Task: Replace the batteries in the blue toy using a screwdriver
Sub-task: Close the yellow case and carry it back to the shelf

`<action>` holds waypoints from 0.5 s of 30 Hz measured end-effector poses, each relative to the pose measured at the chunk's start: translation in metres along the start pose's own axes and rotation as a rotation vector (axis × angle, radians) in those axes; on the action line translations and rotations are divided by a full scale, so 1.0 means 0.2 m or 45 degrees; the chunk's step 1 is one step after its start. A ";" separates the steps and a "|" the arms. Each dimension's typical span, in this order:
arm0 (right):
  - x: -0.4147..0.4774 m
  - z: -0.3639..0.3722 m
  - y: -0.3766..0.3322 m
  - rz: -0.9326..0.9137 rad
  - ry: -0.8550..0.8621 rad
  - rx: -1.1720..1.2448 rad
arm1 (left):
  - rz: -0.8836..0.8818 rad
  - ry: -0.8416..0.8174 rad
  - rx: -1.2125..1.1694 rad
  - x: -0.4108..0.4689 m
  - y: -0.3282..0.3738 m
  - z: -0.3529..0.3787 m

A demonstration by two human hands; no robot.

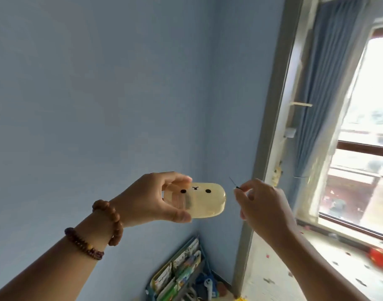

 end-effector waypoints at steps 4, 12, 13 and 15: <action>0.00 -0.42 0.32 0.096 0.217 -0.098 | 0.134 -0.158 -0.141 0.09 0.25 0.36; 0.04 -1.02 0.93 0.261 0.407 -0.317 | 0.341 -0.395 -0.209 0.28 0.76 1.03; 0.06 -1.09 1.01 0.265 0.429 -0.334 | 0.350 -0.404 -0.228 0.30 0.83 1.12; 0.10 -1.24 1.20 0.299 0.446 -0.353 | 0.361 -0.424 -0.255 0.35 0.97 1.32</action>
Point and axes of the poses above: each hand's wrist, its own x-axis towards the middle knuckle, its own z-axis out of the palm, y = z × x, the point moved 5 cm from there along x, towards the middle knuckle, and after that the axes turned 15 degrees about y, right-handed, at the moved point
